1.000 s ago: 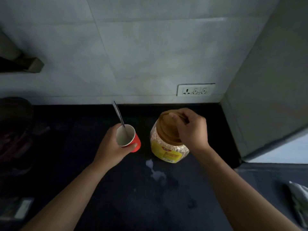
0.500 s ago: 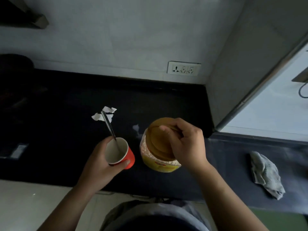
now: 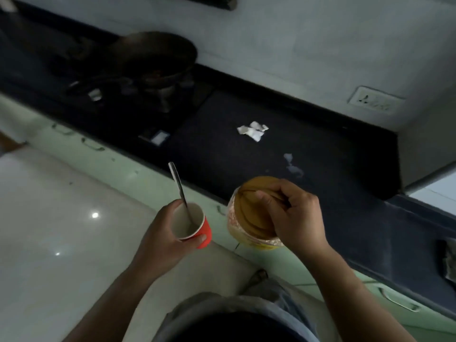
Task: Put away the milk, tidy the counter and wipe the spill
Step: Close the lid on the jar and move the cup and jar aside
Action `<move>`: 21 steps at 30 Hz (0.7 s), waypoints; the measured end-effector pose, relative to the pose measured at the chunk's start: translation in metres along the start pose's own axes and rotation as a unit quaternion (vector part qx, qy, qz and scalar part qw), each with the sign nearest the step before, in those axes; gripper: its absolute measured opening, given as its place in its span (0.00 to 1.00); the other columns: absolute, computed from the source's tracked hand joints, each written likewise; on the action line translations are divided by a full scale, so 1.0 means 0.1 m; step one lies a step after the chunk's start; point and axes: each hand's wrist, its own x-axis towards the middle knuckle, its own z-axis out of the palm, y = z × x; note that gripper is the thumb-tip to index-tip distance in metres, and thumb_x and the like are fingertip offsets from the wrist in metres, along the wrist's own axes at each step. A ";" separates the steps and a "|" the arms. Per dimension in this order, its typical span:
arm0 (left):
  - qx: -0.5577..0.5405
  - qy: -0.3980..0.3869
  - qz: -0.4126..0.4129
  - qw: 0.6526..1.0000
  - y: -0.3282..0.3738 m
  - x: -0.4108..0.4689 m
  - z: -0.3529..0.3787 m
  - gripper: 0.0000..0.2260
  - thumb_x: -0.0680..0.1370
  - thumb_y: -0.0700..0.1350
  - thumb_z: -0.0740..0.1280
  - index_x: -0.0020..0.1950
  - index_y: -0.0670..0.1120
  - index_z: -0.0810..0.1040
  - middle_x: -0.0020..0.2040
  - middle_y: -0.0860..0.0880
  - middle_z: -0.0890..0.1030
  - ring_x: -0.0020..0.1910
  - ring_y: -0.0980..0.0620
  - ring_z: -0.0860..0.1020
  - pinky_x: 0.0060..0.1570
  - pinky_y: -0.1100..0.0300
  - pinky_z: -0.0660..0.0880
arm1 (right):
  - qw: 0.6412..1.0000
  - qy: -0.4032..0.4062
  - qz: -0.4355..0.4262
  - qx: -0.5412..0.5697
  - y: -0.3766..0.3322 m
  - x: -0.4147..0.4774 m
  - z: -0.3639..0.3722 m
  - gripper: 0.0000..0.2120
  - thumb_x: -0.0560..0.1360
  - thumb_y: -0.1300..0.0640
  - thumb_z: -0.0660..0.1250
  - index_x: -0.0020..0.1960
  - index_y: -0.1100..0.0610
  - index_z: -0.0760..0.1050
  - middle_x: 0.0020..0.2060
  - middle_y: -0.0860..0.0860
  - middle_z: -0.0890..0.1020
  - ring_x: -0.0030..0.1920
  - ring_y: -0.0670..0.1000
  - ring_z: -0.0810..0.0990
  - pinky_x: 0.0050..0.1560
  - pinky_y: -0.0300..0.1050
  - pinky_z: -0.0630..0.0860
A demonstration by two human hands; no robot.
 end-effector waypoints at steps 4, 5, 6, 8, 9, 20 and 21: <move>0.032 0.080 -0.041 0.995 -0.39 -0.69 -0.51 0.26 0.63 0.46 0.79 0.48 0.65 0.67 0.48 0.65 0.73 0.48 0.65 0.74 0.42 0.68 0.68 | 0.996 -0.080 0.000 0.024 -0.38 -0.25 0.61 0.02 0.73 0.52 0.68 0.44 0.46 0.76 0.37 0.36 0.78 0.43 0.36 0.77 0.38 0.28 0.72; 0.041 0.096 -0.051 0.993 -0.48 -0.85 -0.62 0.26 0.63 0.48 0.79 0.50 0.65 0.67 0.49 0.65 0.72 0.48 0.63 0.74 0.42 0.68 0.68 | 0.995 -0.100 0.001 0.028 -0.46 -0.30 0.76 0.02 0.73 0.52 0.68 0.44 0.45 0.76 0.37 0.37 0.78 0.43 0.37 0.77 0.38 0.28 0.72; 0.051 0.108 -0.067 0.991 -0.61 -1.01 -0.72 0.26 0.62 0.52 0.78 0.52 0.63 0.68 0.50 0.63 0.72 0.49 0.61 0.74 0.43 0.67 0.69 | 0.992 -0.121 0.002 0.029 -0.54 -0.34 0.91 0.02 0.73 0.51 0.67 0.44 0.44 0.75 0.37 0.37 0.78 0.44 0.37 0.77 0.38 0.28 0.72; 0.073 0.129 -0.097 0.984 -0.85 -1.33 -0.92 0.33 0.60 0.60 0.75 0.61 0.55 0.70 0.56 0.56 0.74 0.52 0.56 0.74 0.46 0.63 0.72 | 0.987 -0.157 -0.005 0.024 -0.69 -0.41 1.23 0.01 0.73 0.51 0.67 0.43 0.46 0.75 0.36 0.38 0.79 0.44 0.38 0.76 0.37 0.28 0.72; 0.080 0.147 -0.111 0.980 -0.97 -1.47 -1.00 0.37 0.60 0.60 0.76 0.64 0.51 0.69 0.58 0.54 0.74 0.54 0.55 0.74 0.47 0.63 0.72 | 0.984 -0.174 -0.013 0.023 -0.76 -0.43 1.38 0.01 0.74 0.52 0.66 0.43 0.47 0.75 0.36 0.39 0.78 0.45 0.37 0.76 0.37 0.27 0.72; 0.055 0.276 -0.240 0.929 -1.64 -1.95 -1.79 0.34 0.63 0.53 0.77 0.65 0.48 0.69 0.59 0.50 0.75 0.56 0.53 0.73 0.47 0.67 0.69 | 0.928 -0.354 -0.102 0.048 -1.34 -0.26 2.96 0.07 0.74 0.46 0.63 0.42 0.48 0.72 0.34 0.41 0.77 0.38 0.40 0.76 0.39 0.26 0.71; 0.054 0.278 -0.244 0.928 -1.72 -1.88 -1.89 0.34 0.64 0.53 0.77 0.65 0.48 0.69 0.59 0.50 0.75 0.55 0.54 0.73 0.47 0.67 0.69 | 0.925 -0.359 -0.108 0.054 -1.37 -0.18 3.11 0.07 0.74 0.45 0.63 0.42 0.48 0.72 0.33 0.42 0.76 0.38 0.41 0.76 0.40 0.26 0.71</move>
